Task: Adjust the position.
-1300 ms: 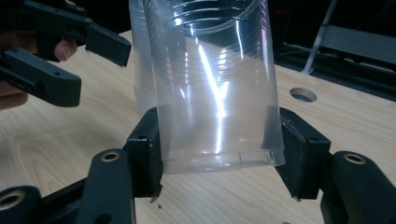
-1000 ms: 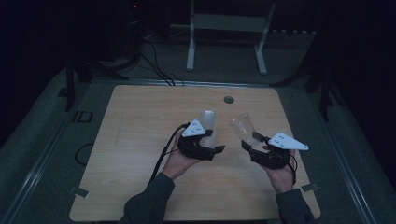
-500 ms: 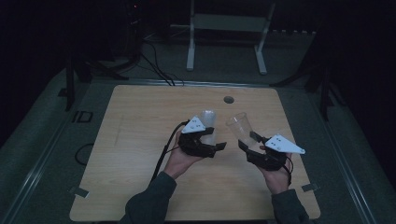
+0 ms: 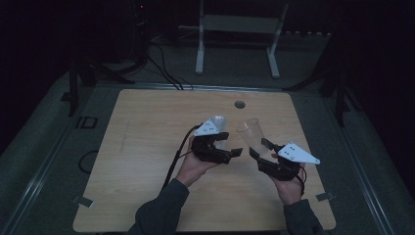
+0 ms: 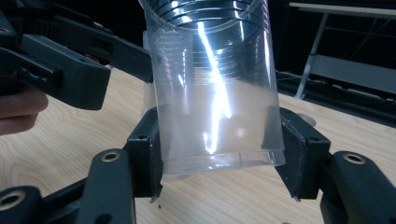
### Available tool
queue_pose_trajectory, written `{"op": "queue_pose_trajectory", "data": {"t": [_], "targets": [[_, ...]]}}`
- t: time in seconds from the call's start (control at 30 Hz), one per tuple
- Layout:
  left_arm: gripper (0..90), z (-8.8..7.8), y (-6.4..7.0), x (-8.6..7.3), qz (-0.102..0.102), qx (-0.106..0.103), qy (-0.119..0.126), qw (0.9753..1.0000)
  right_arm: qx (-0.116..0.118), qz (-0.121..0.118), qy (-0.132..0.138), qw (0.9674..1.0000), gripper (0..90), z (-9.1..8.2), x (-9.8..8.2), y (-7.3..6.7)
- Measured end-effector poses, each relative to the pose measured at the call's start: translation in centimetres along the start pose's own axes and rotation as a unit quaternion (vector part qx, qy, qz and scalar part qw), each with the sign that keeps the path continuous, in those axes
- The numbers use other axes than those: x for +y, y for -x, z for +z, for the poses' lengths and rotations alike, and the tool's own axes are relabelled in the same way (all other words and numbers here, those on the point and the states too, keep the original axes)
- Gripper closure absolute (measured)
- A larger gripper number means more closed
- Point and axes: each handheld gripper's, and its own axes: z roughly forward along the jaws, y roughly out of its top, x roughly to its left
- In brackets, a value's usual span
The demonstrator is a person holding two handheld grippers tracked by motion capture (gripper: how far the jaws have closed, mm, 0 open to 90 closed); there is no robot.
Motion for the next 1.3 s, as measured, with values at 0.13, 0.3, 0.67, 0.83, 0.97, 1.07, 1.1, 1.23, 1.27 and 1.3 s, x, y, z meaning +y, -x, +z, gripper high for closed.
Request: {"op": "queue_pose_trajectory", "data": {"t": [0.13,0.3,0.67,0.83,0.97,1.07,1.1,1.23,1.27,1.3], "targets": [[18.7,0.1,0.1,0.2,-0.007,-0.007,0.005,0.9999,-0.001,0.001,0.005,1.0000,41.5,0.0,0.0,-0.1],[18.1,0.2,0.1,0.3,-0.016,-0.012,0.013,0.9997,-0.005,0.005,0.011,0.9999,41.5,0.1,0.0,-0.3],[18.0,0.4,0.4,0.6,-0.019,-0.017,0.019,0.9995,-0.008,0.009,0.025,0.9996,41.5,0.2,-0.1,-0.5],[17.8,0.5,0.4,0.8,-0.028,-0.020,0.025,0.9991,-0.005,0.008,0.028,0.9996,41.4,0.2,-0.2,-0.7],[17.6,0.7,0.5,0.9,-0.028,-0.025,0.025,0.9990,-0.003,0.009,0.032,0.9994,41.4,0.2,-0.2,-0.9],[17.6,0.9,0.7,1.0,-0.029,-0.028,0.028,0.9988,-0.004,0.009,0.035,0.9994,41.4,0.2,-0.2,-1.0],[17.6,0.9,0.8,1.0,-0.030,-0.028,0.028,0.9988,-0.004,0.008,0.036,0.9993,41.4,0.2,-0.2,-1.0],[17.4,1.0,0.8,1.1,-0.031,-0.030,0.032,0.9986,-0.003,0.008,0.037,0.9993,41.4,0.2,-0.2,-1.1],[17.4,1.0,0.8,1.1,-0.031,-0.030,0.032,0.9986,-0.002,0.006,0.038,0.9993,41.4,0.2,-0.2,-1.1],[17.3,1.2,0.9,1.2,-0.033,-0.031,0.033,0.9984,-0.002,0.006,0.039,0.9992,41.4,0.2,-0.2,-1.2]]}}
